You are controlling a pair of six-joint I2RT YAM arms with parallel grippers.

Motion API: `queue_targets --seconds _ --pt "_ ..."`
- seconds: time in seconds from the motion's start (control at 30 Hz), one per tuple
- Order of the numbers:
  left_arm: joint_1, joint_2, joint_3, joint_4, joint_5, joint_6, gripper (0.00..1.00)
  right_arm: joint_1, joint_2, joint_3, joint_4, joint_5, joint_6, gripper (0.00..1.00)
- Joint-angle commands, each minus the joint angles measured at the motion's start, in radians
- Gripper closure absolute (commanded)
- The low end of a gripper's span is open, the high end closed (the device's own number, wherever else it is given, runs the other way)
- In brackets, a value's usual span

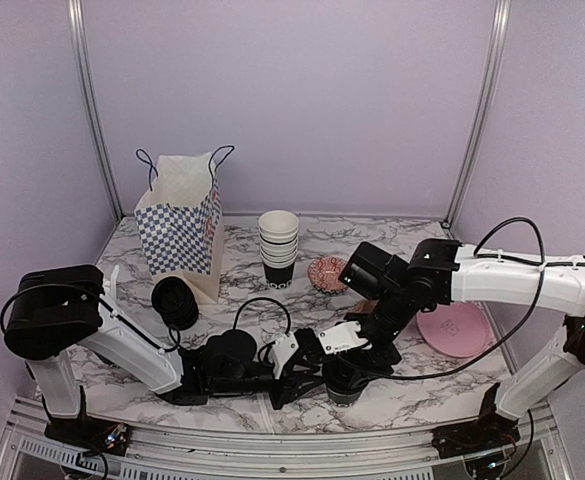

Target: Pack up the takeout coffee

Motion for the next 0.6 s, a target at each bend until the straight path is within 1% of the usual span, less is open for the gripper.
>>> queue_targets --seconds 0.0,0.13,0.27,0.4,0.57 --pt "-0.013 -0.005 0.011 0.079 0.008 -0.016 0.71 0.084 0.302 -0.215 0.053 0.115 0.04 0.52" --pt "-0.013 -0.036 -0.015 0.079 -0.004 -0.035 0.7 0.085 0.269 -0.221 0.044 0.118 0.049 0.53" --pt "-0.014 -0.099 -0.051 0.063 -0.034 -0.084 0.67 0.081 0.199 -0.204 0.033 0.074 0.051 0.52" --pt "-0.015 -0.149 -0.074 0.047 -0.064 -0.081 0.66 0.06 0.14 -0.193 0.041 0.05 0.038 0.53" --pt "-0.015 -0.158 -0.074 0.03 -0.066 -0.077 0.65 0.04 0.098 -0.176 0.056 0.038 0.033 0.54"
